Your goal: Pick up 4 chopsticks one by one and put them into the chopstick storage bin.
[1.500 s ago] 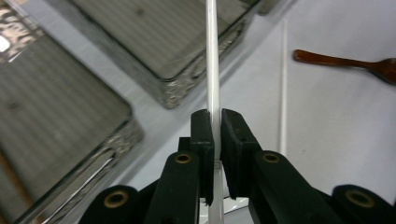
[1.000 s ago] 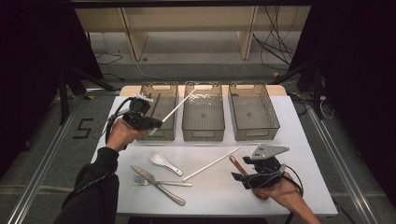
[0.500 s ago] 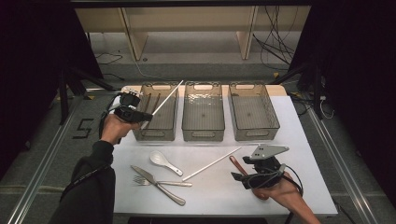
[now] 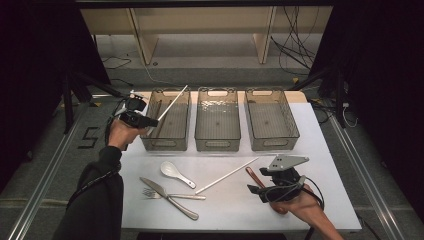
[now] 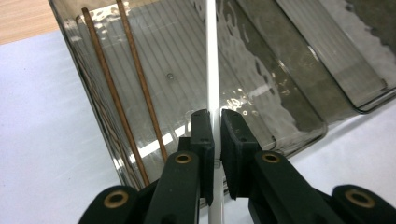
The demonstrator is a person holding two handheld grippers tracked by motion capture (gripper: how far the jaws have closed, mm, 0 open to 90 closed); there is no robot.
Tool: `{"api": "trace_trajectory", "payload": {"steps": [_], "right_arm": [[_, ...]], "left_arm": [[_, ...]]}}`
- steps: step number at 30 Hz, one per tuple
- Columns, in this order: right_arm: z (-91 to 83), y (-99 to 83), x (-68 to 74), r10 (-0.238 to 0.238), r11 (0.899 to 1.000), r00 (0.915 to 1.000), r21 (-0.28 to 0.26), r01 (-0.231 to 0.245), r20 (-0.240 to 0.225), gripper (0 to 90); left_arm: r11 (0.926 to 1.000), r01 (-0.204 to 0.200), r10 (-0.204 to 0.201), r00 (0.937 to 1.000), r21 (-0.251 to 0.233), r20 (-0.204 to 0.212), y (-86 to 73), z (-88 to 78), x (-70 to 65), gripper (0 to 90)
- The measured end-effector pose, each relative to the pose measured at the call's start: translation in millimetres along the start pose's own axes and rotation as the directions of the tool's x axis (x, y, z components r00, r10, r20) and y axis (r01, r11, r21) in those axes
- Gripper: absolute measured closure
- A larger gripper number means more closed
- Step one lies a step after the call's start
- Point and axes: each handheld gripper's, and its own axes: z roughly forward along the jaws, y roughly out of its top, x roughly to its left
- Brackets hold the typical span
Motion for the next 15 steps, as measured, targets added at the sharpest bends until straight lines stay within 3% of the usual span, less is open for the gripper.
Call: {"api": "trace_trajectory", "payload": {"steps": [15], "right_arm": [[0.7,-0.1,0.4,-0.004,1.0,1.0,0.006,0.004,-0.008,31.4]], "left_arm": [[0.999,0.036,-0.036,0.999,0.024,-0.026,0.6,12.8,10.4,83.2]]}}
